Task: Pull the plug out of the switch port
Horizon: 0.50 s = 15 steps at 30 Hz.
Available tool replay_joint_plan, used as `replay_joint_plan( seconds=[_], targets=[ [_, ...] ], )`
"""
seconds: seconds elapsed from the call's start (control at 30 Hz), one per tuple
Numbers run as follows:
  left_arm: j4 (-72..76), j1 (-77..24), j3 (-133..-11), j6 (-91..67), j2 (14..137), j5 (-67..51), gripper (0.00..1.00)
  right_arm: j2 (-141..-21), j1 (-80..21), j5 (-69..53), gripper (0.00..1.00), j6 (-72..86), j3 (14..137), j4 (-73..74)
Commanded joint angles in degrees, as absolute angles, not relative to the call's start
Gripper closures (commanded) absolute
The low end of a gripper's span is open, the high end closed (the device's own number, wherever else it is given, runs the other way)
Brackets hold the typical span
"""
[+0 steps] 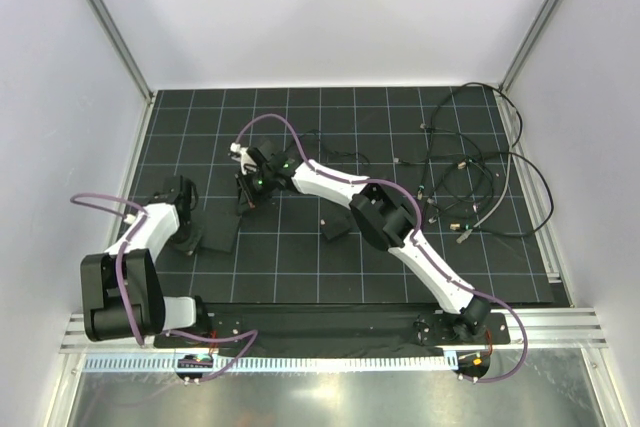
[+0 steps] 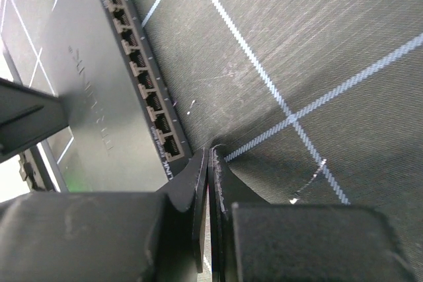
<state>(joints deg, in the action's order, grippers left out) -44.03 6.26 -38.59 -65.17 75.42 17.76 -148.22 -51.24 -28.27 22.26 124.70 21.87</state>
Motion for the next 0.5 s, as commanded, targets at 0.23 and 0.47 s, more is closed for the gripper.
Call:
replay_joint_plan(
  seconds=[0.23,0.47],
  targets=[
    [-32.35,6.51,-48.14,-50.74,84.36,12.5,0.97,-140.37,-55.18,-31.11,0.92,21.09,114.62,20.13],
    [-31.89,6.15,-58.33,-42.55,90.27,5.78,0.92,-131.32,-60.29,-25.33,0.94,25.39,105.22,14.42]
  ],
)
